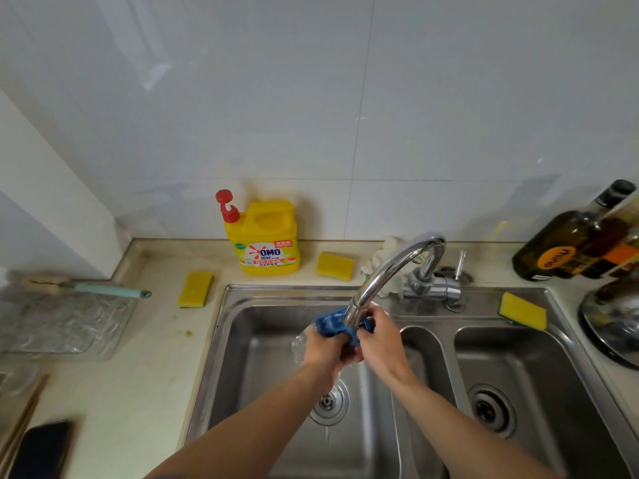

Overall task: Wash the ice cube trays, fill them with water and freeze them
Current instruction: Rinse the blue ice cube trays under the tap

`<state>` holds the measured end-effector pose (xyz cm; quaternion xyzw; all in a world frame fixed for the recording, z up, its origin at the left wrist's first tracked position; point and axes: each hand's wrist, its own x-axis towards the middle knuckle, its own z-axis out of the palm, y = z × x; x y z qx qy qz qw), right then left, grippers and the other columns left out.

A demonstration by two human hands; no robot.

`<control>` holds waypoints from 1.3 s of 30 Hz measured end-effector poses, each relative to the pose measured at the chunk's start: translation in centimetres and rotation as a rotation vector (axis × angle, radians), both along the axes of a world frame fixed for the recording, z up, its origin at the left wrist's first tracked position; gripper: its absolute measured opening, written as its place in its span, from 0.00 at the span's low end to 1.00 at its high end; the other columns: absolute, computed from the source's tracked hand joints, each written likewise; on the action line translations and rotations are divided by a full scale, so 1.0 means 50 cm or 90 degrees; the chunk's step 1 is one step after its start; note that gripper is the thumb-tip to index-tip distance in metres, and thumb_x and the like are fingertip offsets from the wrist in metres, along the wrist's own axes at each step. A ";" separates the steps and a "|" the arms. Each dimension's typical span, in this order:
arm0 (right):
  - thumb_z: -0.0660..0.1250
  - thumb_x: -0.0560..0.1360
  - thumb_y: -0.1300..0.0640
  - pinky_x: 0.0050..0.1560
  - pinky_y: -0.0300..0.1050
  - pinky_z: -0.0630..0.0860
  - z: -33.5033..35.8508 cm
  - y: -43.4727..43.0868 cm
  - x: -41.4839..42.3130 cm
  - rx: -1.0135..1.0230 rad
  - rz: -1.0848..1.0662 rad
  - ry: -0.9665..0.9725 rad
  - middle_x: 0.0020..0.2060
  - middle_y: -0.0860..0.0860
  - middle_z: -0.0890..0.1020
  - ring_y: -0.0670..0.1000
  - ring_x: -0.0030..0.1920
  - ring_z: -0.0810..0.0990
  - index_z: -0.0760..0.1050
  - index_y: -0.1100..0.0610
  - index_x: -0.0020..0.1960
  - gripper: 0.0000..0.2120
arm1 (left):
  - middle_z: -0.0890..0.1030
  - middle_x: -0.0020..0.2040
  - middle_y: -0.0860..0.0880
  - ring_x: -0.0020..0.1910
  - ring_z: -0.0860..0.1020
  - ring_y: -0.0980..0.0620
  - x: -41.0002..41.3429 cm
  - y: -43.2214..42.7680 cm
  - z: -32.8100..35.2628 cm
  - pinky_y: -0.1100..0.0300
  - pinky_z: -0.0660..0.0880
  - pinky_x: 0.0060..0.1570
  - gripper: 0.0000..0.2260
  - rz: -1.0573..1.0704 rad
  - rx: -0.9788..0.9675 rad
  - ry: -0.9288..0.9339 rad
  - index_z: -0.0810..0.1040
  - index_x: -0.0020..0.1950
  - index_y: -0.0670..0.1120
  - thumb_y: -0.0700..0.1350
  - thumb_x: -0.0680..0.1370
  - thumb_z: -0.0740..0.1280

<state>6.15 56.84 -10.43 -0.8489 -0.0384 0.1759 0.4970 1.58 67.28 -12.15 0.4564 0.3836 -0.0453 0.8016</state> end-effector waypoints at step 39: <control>0.65 0.74 0.65 0.39 0.57 0.86 -0.016 0.000 -0.001 0.037 0.066 0.207 0.45 0.55 0.85 0.54 0.40 0.88 0.73 0.49 0.56 0.16 | 0.84 0.46 0.38 0.42 0.85 0.42 -0.020 0.064 0.032 0.52 0.83 0.35 0.12 -0.317 0.418 0.084 0.80 0.50 0.38 0.44 0.82 0.61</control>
